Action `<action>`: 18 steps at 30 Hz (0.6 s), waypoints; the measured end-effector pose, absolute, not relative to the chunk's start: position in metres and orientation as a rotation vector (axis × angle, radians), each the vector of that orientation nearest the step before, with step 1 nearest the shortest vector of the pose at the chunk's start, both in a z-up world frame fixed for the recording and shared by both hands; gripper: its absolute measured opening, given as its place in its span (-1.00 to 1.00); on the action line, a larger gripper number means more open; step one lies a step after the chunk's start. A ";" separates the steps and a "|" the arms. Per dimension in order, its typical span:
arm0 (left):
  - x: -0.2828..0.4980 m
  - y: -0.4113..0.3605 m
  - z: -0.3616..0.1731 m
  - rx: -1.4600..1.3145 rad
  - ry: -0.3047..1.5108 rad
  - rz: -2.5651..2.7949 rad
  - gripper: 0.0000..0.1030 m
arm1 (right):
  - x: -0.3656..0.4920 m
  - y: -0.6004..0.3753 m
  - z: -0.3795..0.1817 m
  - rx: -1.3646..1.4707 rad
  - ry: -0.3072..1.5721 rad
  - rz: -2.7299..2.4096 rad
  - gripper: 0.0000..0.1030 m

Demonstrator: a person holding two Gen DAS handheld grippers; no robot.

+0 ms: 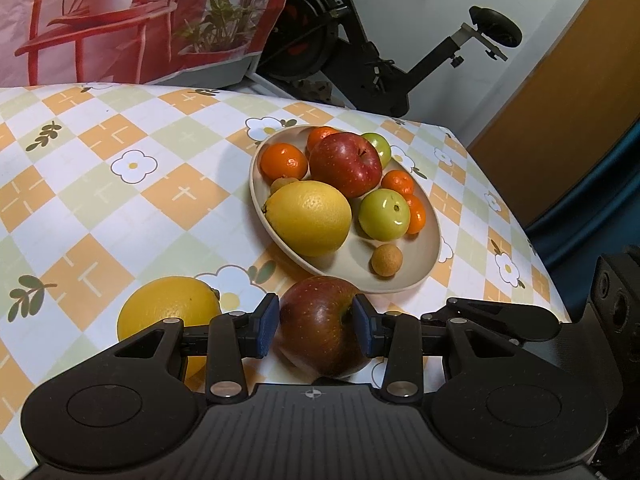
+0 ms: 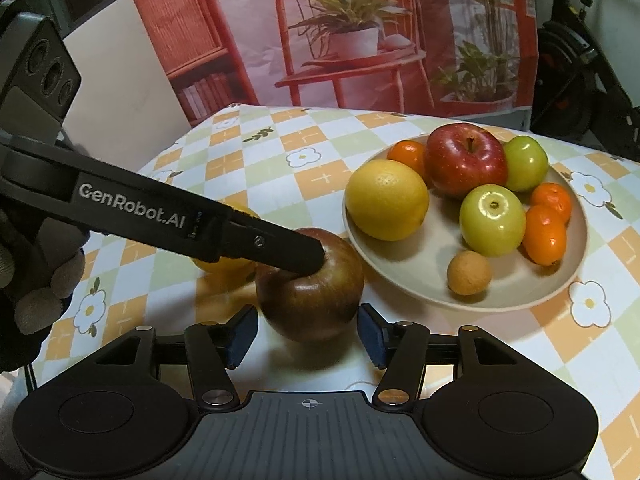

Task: Organize fruits
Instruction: 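Carry the dark red apple onto the plate with the left gripper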

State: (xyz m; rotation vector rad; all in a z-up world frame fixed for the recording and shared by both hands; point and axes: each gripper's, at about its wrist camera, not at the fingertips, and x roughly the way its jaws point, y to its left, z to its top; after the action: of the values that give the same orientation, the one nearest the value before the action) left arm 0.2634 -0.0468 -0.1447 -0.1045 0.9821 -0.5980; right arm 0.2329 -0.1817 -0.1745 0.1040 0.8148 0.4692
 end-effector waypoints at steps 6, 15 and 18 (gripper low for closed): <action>0.263 -0.047 -0.145 -0.102 0.979 -0.596 -0.18 | 0.237 -0.181 -0.177 0.118 0.810 0.465 0.05; 0.261 -0.048 -0.144 -0.091 0.974 -0.593 -0.18 | 0.236 -0.186 -0.179 0.148 0.803 0.465 0.01; 0.260 -0.049 -0.143 -0.088 0.977 -0.594 -0.18 | 0.236 -0.186 -0.179 0.152 0.805 0.466 0.00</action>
State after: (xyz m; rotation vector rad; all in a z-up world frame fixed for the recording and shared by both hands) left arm 0.2604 -0.0486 -0.1435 -0.0880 0.9768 -0.5937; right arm 0.2356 -0.1859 -0.1785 0.1517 0.8048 0.4662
